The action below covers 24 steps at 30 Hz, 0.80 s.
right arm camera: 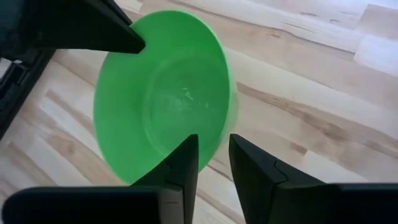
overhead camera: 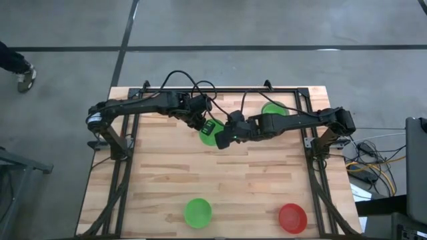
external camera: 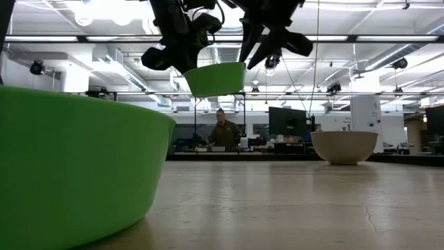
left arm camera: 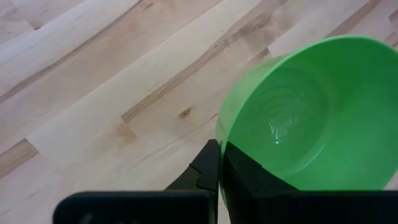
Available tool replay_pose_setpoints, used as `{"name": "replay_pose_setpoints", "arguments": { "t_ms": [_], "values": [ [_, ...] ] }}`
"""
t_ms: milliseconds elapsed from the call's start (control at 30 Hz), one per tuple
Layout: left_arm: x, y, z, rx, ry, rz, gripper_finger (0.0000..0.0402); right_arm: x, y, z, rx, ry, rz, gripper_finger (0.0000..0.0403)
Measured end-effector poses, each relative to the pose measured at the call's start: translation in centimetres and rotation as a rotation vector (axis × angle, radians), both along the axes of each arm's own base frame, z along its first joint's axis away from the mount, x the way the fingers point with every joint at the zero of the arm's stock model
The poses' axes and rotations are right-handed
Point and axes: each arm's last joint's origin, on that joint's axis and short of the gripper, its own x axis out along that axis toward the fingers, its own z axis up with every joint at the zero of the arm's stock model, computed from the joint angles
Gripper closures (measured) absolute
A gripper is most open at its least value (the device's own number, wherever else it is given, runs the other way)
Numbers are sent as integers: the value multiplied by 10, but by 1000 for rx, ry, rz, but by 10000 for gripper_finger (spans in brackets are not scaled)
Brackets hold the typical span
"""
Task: Nest bowls inside each other
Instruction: Stack the top green bowl on top of the green bowl
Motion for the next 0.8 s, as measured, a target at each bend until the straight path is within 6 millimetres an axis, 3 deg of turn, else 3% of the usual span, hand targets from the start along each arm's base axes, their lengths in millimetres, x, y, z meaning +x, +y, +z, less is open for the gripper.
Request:
{"name": "replay_pose_setpoints", "arguments": {
  "t_ms": [500,800],
  "values": [
    [0,0,0,1,5,1,392,3,0,1,-8,-21,29,389],
    [0,0,0,1,4,1,392,3,0,2,-28,-12,57,394]
  ]
}}
